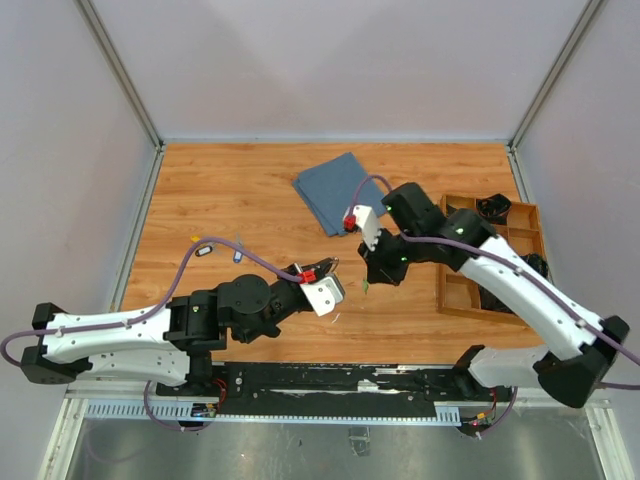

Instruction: Put the keys on the keyring

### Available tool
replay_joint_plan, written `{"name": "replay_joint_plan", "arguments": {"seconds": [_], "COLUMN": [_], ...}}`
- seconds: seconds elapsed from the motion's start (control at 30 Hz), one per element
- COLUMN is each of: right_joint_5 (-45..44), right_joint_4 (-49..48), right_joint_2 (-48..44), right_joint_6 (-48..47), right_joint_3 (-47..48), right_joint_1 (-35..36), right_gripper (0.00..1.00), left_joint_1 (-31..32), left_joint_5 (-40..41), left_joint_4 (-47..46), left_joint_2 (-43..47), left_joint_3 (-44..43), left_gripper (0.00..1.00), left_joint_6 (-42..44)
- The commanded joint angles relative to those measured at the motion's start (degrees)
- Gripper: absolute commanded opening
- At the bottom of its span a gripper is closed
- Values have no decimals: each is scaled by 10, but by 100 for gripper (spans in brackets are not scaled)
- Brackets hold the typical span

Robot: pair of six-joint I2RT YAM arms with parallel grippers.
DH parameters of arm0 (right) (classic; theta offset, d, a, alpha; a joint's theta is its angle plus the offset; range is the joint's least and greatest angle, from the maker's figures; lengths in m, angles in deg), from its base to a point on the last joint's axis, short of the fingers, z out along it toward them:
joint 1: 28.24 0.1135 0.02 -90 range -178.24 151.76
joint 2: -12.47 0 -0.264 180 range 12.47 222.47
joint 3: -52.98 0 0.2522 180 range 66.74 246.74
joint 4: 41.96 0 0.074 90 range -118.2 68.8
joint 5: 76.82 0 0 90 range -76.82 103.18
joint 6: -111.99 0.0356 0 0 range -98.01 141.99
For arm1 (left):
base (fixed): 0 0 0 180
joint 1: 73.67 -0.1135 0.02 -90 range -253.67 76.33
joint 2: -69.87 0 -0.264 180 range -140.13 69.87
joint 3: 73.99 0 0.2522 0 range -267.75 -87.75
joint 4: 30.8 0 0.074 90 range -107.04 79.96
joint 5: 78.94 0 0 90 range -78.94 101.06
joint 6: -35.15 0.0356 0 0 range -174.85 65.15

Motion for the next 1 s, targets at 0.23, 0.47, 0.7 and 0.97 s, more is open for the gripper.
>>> {"name": "replay_joint_plan", "arguments": {"seconds": [0.23, 0.47, 0.7, 0.97], "right_joint_5": [68, -27, -111, -191], "right_joint_4": [57, 49, -13, -93], "right_joint_2": [246, 409, 416, 331], "right_joint_6": [16, 2, 18, 66], "right_joint_3": [-69, -2, 15, -46], "right_joint_1": [27, 47, 47, 45], "right_gripper": [1, 4, 18, 36], "left_joint_1": [-5, -5, -5, -5], "left_joint_5": [44, 53, 58, 60], "left_joint_4": [-19, 10, 16, 10], "left_joint_2": [49, 63, 71, 66], "left_joint_3": [6, 1, 4, 10], "left_gripper": [1, 0, 1, 1], "left_joint_6": [-44, -55, -56, -51]}}
